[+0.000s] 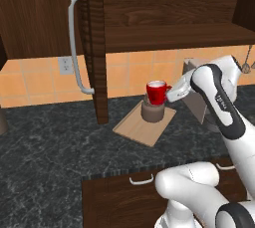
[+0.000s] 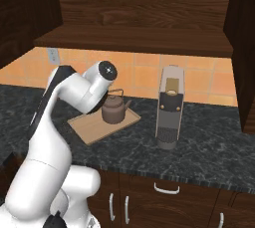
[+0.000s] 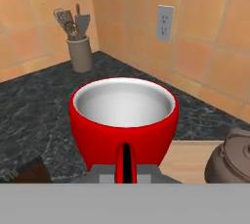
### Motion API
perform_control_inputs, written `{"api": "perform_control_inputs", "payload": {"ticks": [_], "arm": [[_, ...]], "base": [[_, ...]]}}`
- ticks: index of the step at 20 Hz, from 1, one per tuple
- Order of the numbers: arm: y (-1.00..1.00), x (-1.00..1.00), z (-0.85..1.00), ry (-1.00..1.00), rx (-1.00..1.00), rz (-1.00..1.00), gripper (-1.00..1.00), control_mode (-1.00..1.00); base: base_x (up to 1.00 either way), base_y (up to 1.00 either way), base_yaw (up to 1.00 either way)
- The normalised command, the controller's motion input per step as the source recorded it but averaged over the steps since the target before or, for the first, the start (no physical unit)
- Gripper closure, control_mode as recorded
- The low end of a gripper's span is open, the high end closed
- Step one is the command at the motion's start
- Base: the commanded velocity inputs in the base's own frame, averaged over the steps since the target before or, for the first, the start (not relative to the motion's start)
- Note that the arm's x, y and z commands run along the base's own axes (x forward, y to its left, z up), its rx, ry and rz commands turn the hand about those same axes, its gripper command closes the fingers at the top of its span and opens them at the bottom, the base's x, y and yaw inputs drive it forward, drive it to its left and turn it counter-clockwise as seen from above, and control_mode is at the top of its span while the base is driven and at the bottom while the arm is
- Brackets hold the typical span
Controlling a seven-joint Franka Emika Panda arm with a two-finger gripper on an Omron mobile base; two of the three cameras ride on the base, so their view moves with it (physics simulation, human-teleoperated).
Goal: Pick the kettle from the counter and place it on the tray. Then pick the mug from the cabinet and place it on the tray. Then close the cabinet doors.
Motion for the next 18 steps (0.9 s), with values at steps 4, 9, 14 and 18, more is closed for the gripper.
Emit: {"api": "perform_control_inputs", "payload": {"ticks": [4,9,14,18], "arm": [[0.21,0.23,-0.98,0.0,-0.1,0.0,1.0,-1.0],[0.07,0.08,-0.92,0.0,-0.01,0.0,1.0,-1.0],[-0.01,0.25,-0.61,0.08,0.0,0.0,1.0,-1.0],[0.02,0.22,-0.49,0.13,0.0,0.01,1.0,-1.0]], "base": [[0.0,0.0,0.0],[0.0,0.0,0.0],[0.0,0.0,0.0],[0.0,0.0,0.0]]}}
